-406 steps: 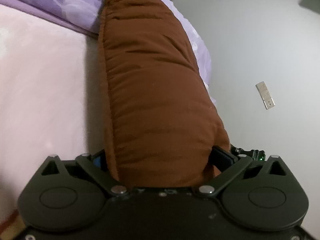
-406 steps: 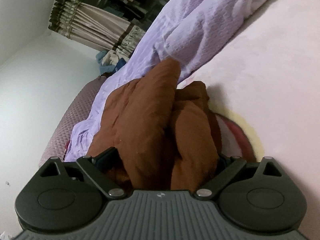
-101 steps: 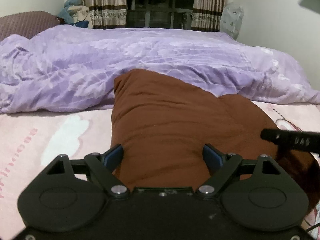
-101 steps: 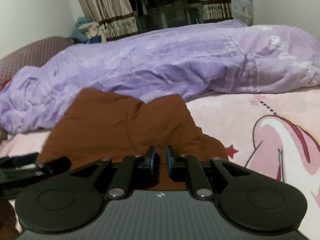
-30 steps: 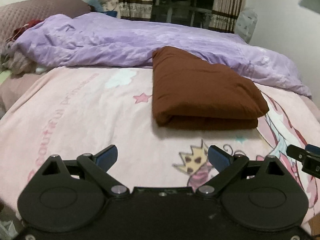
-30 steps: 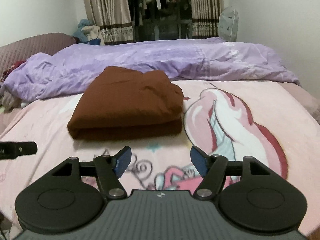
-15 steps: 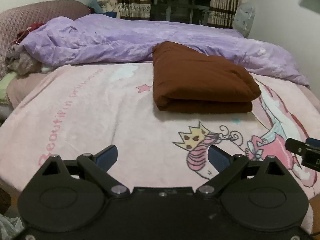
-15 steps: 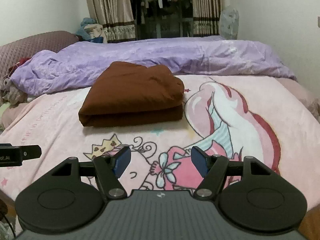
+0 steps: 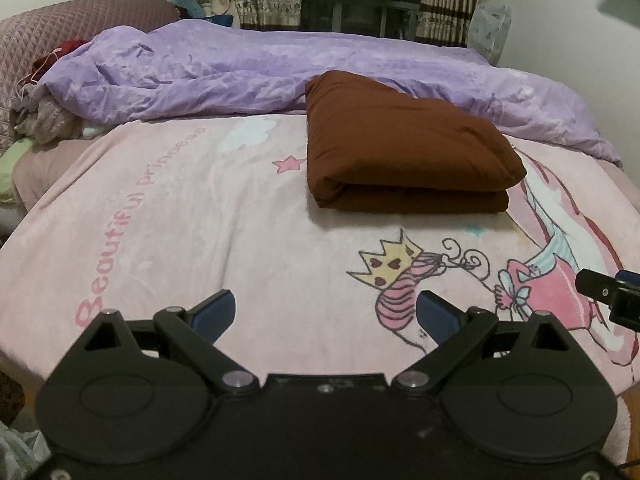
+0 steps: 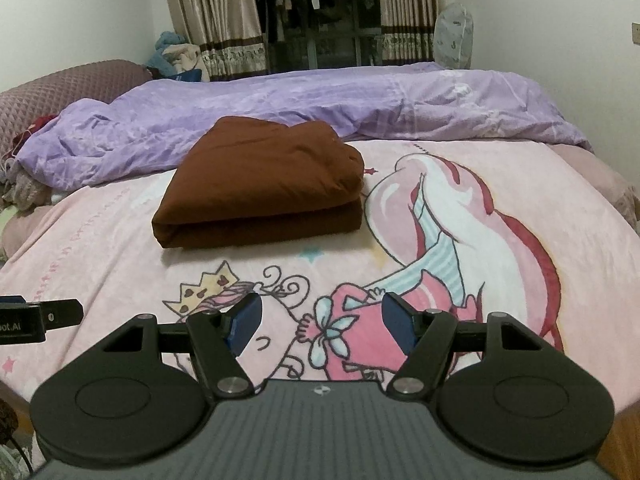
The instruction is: Fold large clothes
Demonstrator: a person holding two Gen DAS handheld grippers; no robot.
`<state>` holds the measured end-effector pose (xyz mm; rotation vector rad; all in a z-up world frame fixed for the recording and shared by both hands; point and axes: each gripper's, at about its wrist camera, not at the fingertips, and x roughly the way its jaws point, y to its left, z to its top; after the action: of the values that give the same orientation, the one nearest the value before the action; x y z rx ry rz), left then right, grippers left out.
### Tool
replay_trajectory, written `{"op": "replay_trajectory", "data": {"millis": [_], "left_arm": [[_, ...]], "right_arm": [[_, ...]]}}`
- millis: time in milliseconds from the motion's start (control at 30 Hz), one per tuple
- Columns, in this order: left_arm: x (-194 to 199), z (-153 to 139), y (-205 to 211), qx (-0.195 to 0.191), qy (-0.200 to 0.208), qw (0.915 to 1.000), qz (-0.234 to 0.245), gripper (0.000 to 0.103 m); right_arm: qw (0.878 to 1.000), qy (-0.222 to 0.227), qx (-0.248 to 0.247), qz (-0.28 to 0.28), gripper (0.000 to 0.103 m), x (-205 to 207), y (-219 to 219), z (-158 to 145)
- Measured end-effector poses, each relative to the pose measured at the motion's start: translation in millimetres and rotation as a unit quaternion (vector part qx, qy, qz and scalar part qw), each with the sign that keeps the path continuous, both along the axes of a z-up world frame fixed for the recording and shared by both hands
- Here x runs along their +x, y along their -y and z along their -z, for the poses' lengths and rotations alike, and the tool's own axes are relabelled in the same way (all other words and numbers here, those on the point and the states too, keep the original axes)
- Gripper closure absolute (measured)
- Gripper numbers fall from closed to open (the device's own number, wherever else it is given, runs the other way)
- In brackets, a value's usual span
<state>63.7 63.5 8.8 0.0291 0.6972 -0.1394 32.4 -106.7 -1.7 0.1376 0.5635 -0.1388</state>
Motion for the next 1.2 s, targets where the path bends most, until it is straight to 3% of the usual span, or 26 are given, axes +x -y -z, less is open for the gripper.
{"op": "replay_trajectory", "data": {"millis": [1200], "left_arm": [[1.6,3.8,0.2,0.007,-0.006,1.0,-0.001,0.004]], "right_arm": [[1.0,-0.012,0.003,0.001,0.022,2.2,4.7,5.9]]}}
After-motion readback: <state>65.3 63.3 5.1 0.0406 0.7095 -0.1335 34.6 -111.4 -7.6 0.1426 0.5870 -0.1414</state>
